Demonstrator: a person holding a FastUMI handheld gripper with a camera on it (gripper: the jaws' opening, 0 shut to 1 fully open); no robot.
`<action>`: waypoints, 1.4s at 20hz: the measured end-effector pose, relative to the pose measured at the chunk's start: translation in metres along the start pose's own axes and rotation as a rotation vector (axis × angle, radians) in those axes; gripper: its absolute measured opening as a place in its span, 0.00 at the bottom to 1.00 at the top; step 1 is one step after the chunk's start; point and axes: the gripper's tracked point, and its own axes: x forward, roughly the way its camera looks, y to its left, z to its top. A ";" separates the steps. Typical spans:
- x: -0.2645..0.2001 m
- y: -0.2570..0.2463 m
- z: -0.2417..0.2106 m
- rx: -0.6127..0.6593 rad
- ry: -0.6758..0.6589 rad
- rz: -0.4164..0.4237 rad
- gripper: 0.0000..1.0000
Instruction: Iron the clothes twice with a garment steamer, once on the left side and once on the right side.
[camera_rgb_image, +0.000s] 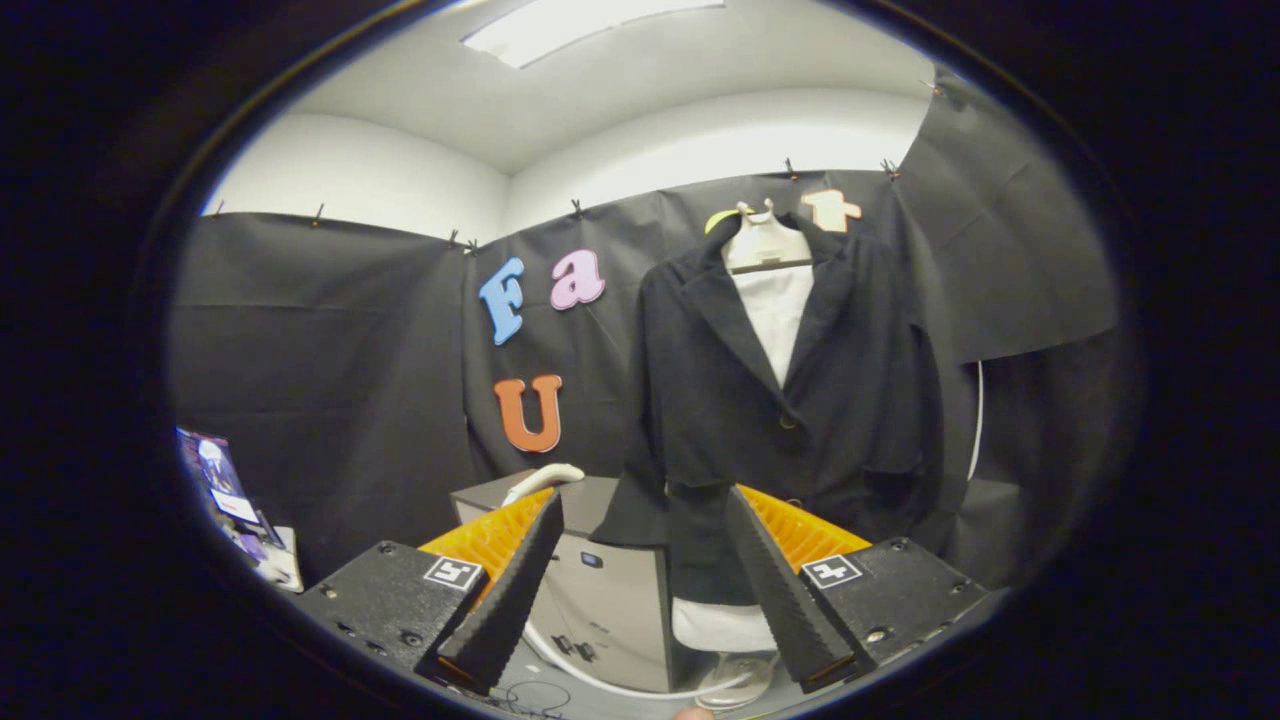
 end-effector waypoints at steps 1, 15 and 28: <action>0.012 0.019 -0.001 0.011 0.007 0.016 1.00; 0.157 0.153 -0.050 0.009 0.240 0.054 1.00; 0.409 0.211 -0.139 0.025 0.514 0.088 1.00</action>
